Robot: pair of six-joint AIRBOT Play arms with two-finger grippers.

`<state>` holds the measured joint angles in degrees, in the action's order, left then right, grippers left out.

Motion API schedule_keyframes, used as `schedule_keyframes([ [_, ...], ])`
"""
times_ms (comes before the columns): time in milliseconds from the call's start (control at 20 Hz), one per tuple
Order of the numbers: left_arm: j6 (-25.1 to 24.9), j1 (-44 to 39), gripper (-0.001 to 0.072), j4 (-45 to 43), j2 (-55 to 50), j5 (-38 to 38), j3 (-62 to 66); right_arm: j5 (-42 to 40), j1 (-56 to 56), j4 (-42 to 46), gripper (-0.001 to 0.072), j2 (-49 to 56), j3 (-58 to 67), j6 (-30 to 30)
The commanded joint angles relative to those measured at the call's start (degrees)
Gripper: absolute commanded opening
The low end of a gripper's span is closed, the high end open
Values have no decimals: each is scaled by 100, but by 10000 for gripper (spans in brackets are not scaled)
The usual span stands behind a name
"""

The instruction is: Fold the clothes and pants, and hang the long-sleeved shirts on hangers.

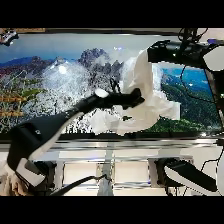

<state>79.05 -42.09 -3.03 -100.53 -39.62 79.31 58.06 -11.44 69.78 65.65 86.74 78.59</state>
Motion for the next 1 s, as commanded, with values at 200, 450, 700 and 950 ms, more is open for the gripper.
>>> schedule_keyframes([
  [200,26,2015,5,-3432,2236,-2138,52,-487,0,306,25,-61,24,199],
  [450,-957,2603,5,-4492,3462,-2715,898,-356,-28,-258,25,-94,621,334],
  [700,-2319,2461,5,-4544,3928,-2605,2798,-400,-546,-391,25,-190,2400,339],
  [950,-2599,2411,5,-4548,4039,-2583,3906,-341,-682,-350,25,-365,3377,350],
])
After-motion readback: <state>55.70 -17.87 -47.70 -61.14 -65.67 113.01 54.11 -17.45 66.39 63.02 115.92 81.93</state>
